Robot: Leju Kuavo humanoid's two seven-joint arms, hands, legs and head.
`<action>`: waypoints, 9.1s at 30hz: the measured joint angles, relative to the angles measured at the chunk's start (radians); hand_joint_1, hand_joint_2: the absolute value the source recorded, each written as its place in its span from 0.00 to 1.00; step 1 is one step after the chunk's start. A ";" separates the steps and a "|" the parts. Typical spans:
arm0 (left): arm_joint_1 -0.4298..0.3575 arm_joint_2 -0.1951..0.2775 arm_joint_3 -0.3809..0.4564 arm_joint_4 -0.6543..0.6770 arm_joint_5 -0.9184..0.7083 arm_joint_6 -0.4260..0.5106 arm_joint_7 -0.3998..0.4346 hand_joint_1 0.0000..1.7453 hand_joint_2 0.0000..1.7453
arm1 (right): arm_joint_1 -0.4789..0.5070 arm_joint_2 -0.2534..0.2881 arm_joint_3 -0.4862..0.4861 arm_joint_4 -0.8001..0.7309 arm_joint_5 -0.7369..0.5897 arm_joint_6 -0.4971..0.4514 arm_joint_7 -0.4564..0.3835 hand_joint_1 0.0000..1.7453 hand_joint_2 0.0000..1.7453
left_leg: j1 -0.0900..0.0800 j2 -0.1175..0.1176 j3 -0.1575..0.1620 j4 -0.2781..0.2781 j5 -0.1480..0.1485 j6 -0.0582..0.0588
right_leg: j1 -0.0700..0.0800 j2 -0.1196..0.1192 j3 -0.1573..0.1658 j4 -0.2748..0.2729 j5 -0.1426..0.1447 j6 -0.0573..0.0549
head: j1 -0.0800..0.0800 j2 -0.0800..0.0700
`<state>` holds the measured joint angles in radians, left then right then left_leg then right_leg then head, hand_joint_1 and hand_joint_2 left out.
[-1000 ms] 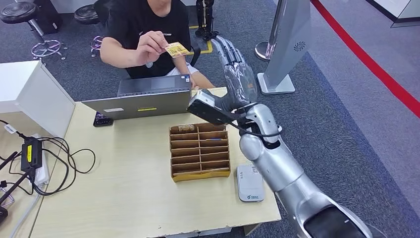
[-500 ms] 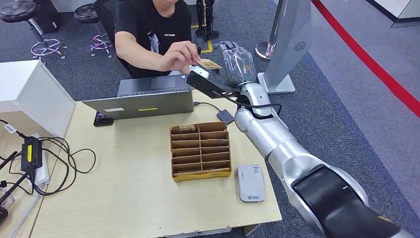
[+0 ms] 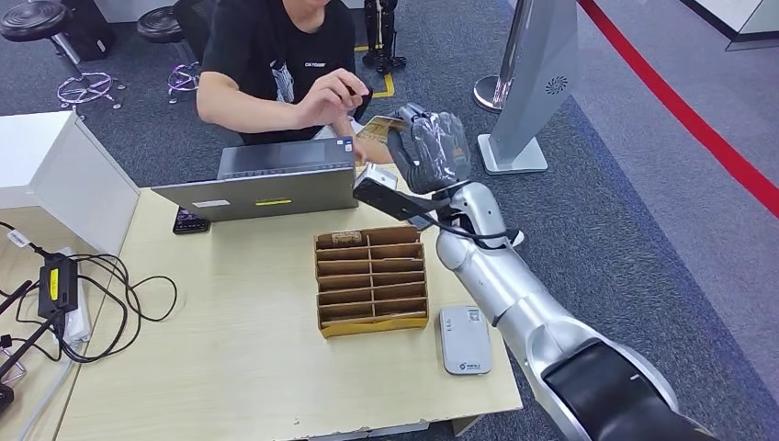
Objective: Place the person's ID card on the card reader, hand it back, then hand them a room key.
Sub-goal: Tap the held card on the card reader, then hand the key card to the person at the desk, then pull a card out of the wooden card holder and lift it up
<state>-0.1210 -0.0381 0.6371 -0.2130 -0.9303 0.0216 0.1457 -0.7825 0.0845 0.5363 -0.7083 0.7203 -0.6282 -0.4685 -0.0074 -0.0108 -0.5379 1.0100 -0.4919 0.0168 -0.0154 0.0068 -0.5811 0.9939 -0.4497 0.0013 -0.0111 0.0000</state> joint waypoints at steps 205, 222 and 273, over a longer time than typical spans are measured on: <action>0.049 -0.007 0.387 0.000 -0.159 0.032 -0.055 0.00 1.00 | 0.809 -0.303 -0.179 -0.833 0.034 0.227 -0.035 0.00 1.00 | 0.001 -0.002 -0.002 0.002 -0.006 0.011 | 0.000 -0.004 0.003 -0.006 -0.002 0.008 | 0.000 0.000; 0.047 -0.007 0.387 0.000 -0.194 0.031 -0.053 0.00 1.00 | 0.809 -0.268 0.007 -0.649 0.304 -0.047 0.104 0.00 1.00 | 0.001 -0.002 -0.002 0.002 -0.006 0.011 | 0.000 -0.004 0.003 -0.005 -0.002 0.008 | 0.000 0.000; 0.034 -0.010 0.387 0.000 -0.272 0.017 -0.053 0.00 1.00 | 0.603 -0.083 0.102 -0.143 0.306 -0.063 0.111 0.82 1.00 | 0.001 -0.001 -0.002 0.002 -0.006 0.010 | 0.000 -0.003 0.003 -0.005 -0.001 0.008 | 0.000 0.000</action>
<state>-0.0871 -0.0477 1.0239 -0.2130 -1.2023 0.0385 0.0931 -0.1790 0.0015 0.6378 -0.8512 1.0261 -0.6909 -0.3578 -0.0068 -0.0122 -0.5402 1.0121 -0.4975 0.0273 -0.0156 0.0037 -0.5784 0.9888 -0.4512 0.0095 -0.0111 0.0000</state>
